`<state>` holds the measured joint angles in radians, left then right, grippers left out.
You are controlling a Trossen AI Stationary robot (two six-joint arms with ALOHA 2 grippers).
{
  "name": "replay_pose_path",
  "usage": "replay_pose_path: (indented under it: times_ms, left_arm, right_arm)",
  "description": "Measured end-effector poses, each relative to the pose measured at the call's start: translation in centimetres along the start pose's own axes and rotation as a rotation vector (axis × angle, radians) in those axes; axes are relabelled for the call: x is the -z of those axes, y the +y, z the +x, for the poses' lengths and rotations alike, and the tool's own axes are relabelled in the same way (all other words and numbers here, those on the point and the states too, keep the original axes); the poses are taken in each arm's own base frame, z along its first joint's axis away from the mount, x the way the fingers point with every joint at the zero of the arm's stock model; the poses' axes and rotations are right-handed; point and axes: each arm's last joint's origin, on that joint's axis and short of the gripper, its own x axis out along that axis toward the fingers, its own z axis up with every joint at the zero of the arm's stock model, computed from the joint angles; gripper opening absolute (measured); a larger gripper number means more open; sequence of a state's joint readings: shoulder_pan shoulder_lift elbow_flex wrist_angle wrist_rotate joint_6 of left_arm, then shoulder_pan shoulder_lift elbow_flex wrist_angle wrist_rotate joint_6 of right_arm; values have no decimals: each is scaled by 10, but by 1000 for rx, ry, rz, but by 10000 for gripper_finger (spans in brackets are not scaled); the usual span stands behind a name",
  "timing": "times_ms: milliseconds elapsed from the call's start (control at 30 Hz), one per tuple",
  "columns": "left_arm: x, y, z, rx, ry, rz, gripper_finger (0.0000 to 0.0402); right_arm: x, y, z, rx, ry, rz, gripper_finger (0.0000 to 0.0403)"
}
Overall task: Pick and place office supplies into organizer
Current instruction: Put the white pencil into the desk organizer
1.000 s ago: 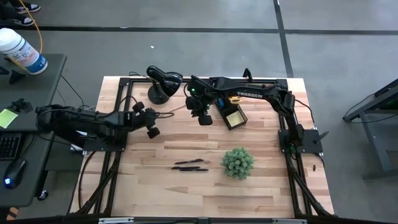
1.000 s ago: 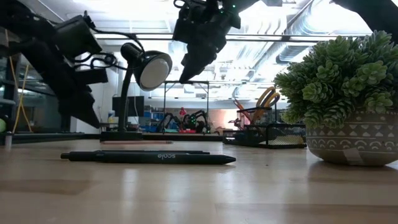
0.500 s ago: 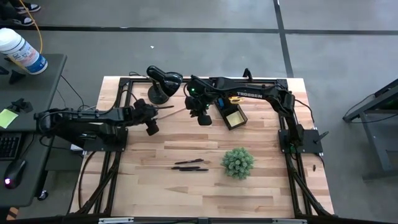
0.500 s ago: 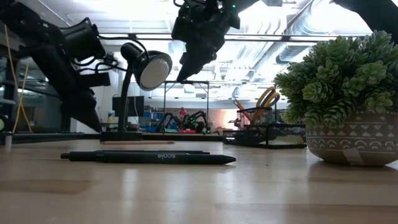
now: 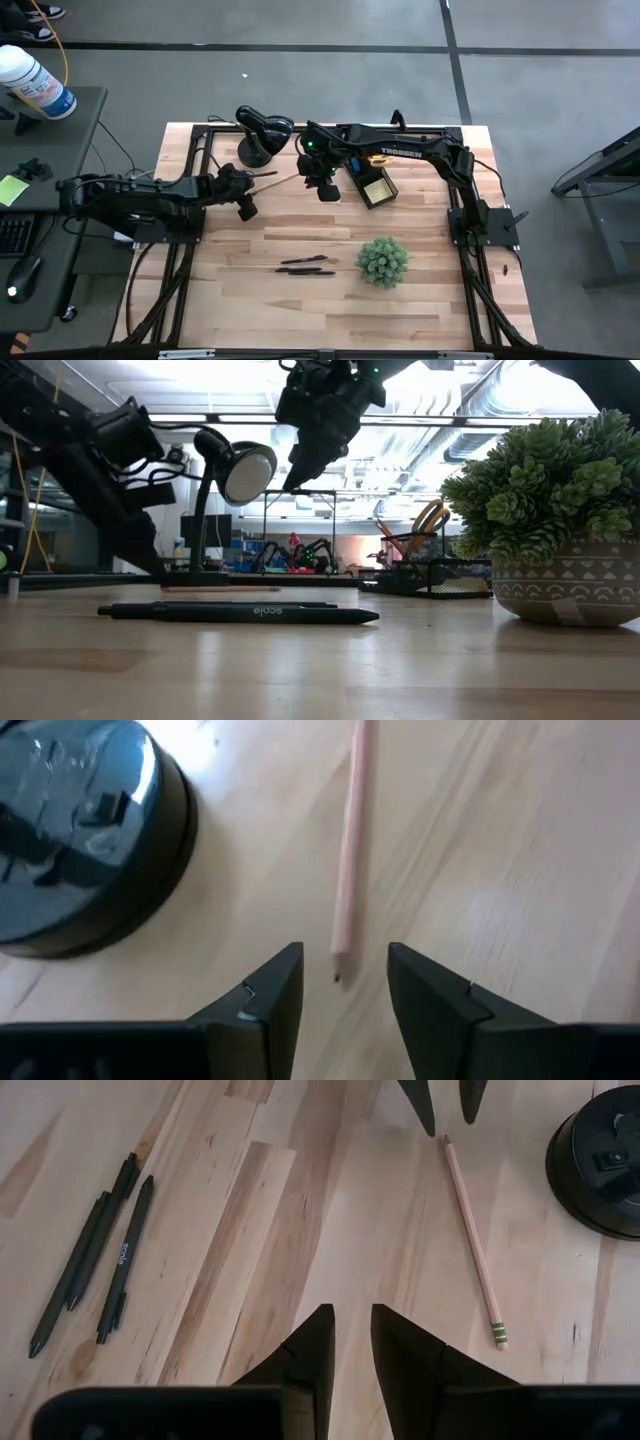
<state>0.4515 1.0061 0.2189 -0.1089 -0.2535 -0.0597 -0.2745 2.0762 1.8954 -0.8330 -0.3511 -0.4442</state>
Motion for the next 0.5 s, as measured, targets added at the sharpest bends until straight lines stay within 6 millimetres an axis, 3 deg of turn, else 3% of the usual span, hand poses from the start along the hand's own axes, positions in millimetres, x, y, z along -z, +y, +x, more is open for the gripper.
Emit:
replay_pose_path:
  times_ms: [267,500]
  left_arm:
    - [20,-1,5,45,47,-13,127]
    - [19,-1,6,28,0,-3,127]
  right_arm:
    - [-2,-1,0,9,-21,5,67]
    - [-4,-2,0,19,-41,7,67]
